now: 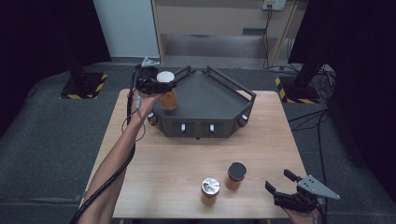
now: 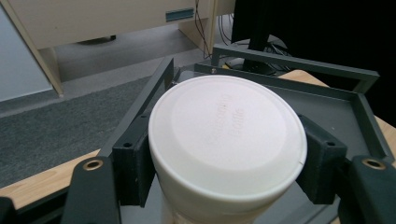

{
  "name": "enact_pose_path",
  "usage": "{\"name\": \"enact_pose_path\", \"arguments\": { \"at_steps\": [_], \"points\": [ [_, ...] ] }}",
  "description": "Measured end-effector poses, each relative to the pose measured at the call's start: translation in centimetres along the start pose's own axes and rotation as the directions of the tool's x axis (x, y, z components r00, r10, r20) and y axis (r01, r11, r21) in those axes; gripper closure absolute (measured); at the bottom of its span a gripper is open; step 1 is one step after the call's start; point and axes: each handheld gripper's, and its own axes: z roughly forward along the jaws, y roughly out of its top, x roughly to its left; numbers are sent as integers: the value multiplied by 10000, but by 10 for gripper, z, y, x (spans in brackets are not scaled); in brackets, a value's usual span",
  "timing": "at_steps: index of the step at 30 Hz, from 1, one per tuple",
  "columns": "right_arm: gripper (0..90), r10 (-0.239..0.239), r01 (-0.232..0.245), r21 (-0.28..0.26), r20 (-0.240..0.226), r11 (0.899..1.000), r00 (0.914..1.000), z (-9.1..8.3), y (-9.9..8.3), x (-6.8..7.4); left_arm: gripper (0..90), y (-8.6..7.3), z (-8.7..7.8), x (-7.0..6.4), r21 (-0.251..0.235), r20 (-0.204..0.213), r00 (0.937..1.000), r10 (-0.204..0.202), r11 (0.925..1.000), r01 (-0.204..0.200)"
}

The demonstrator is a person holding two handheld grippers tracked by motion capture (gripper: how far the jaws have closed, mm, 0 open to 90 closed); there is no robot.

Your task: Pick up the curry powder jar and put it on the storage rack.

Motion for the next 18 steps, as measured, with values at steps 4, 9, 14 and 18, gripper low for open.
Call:
{"name": "enact_pose_path", "arguments": {
  "at_steps": [4,9,14,18],
  "points": [
    [104,4,-4,7,-18,10000,10000,0,0,0,322,-1,6,0,36,-112,9999,-59,10000,60],
    [104,38,-38,6,-15,10000,10000,0,0,0,323,-4,12,1,128,-174,9998,-134,9998,136],
    [104,44,-44,14,-16,10000,10000,0,0,0,323,-7,14,-1,125,-220,9997,-105,9999,108],
    [104,37,-37,21,-8,10000,10000,0,0,0,323,-8,16,-2,183,-267,9996,-37,9998,42]
  ]
}}
